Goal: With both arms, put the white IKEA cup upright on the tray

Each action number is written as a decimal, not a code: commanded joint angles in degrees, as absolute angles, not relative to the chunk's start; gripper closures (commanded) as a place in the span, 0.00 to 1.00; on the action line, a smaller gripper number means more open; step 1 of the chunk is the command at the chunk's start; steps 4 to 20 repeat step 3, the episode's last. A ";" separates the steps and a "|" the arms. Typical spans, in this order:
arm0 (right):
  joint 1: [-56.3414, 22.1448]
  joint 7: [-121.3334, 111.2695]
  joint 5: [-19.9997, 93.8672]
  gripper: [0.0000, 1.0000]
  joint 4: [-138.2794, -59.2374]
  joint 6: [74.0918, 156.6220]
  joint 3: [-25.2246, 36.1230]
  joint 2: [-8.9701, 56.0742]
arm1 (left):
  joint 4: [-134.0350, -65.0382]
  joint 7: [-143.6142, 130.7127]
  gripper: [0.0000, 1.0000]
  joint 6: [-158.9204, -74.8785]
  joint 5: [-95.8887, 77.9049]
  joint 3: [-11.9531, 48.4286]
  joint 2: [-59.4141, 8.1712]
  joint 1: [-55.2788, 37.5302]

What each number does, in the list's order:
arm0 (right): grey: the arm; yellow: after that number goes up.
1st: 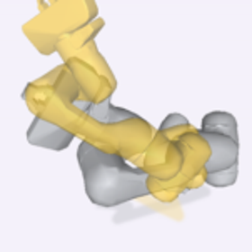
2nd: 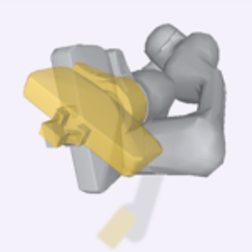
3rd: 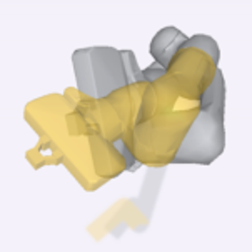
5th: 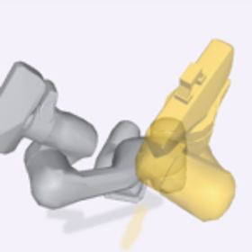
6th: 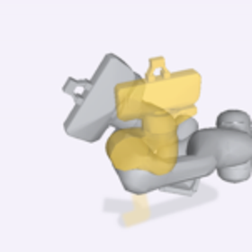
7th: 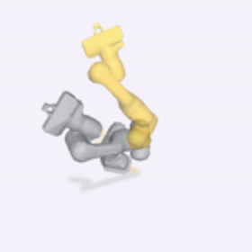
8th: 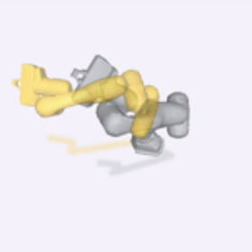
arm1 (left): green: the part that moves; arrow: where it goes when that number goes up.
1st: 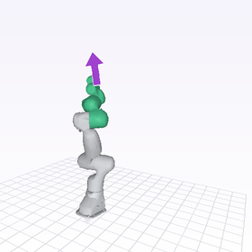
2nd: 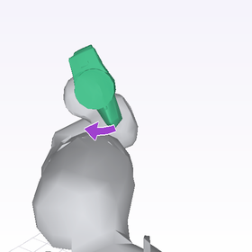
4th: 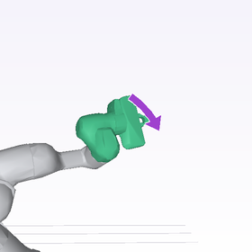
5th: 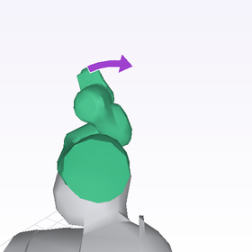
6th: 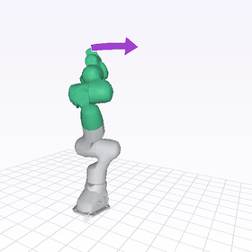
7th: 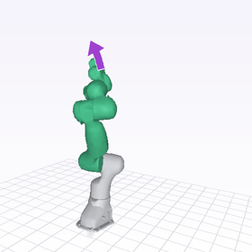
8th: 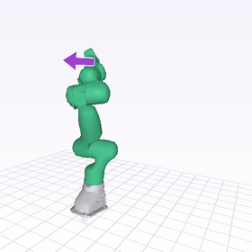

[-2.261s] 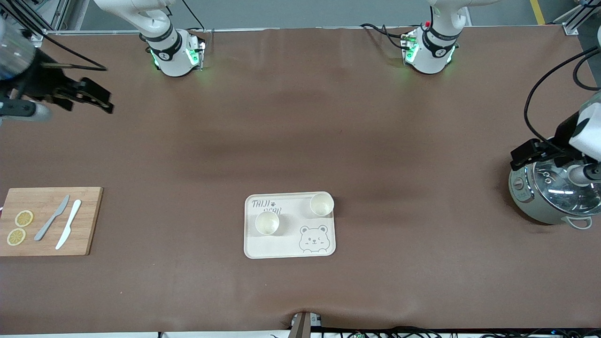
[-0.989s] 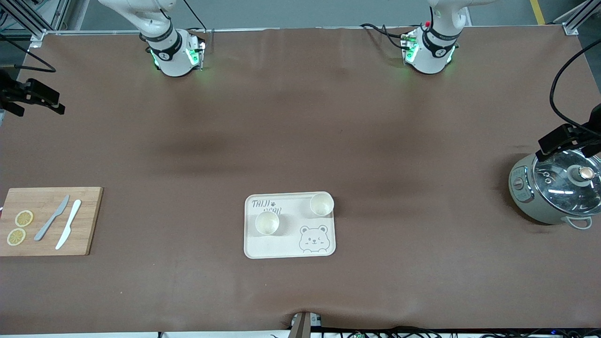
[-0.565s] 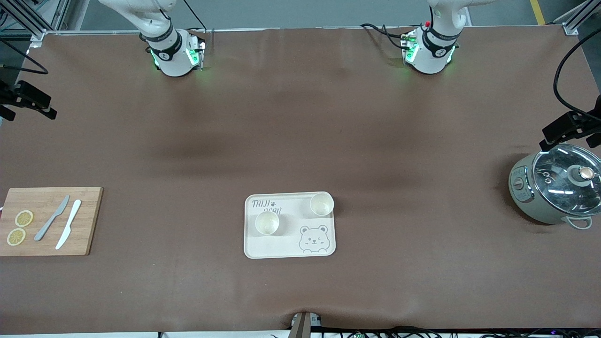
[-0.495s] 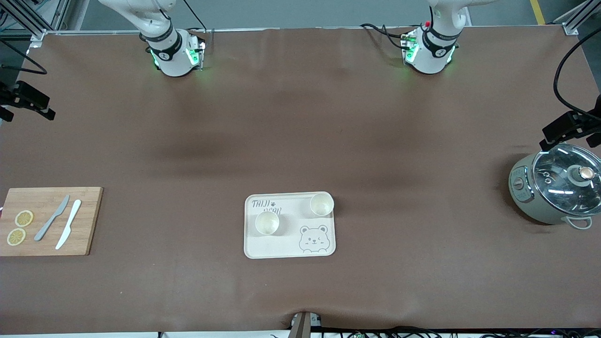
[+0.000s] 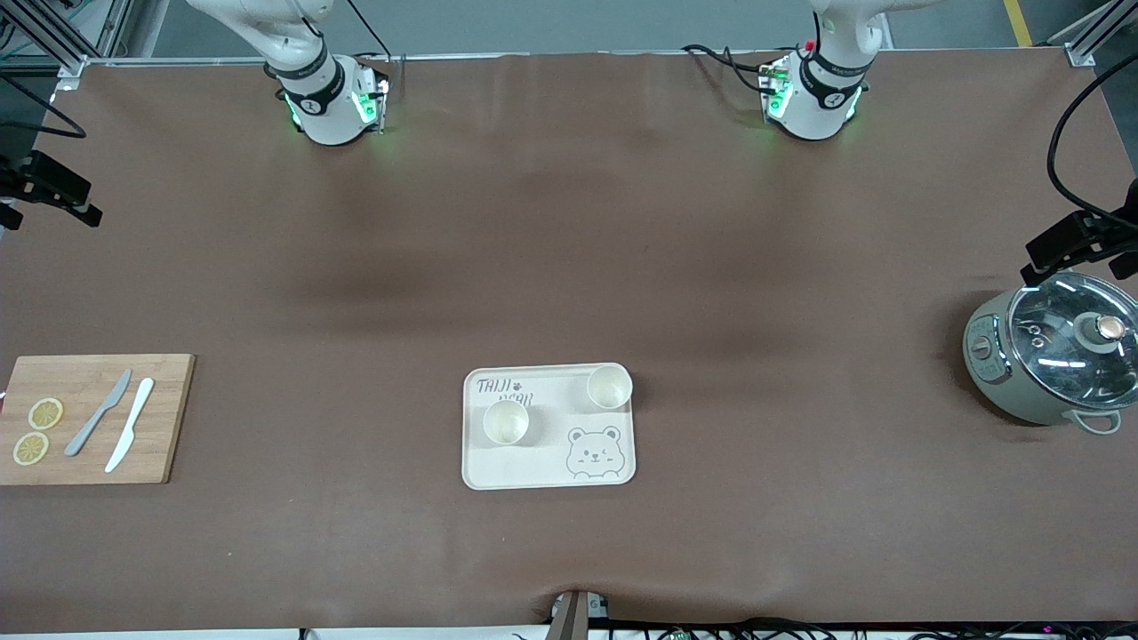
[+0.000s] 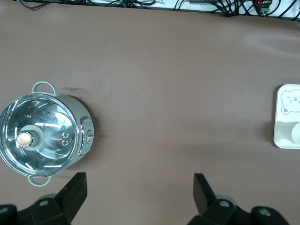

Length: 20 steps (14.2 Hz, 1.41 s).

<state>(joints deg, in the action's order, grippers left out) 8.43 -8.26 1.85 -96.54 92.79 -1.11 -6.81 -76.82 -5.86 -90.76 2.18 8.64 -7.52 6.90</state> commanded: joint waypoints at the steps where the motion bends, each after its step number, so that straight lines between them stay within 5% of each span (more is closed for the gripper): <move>1: 9.58 -8.79 2.55 0.00 -96.24 92.37 -1.93 -7.29 | -77.96 -4.66 0.00 -90.26 1.41 8.79 -6.24 7.38; 20: 9.58 -8.88 2.29 0.00 -96.24 92.37 -1.85 -7.29 | -77.96 -4.66 0.00 -90.35 1.41 8.79 -6.33 7.38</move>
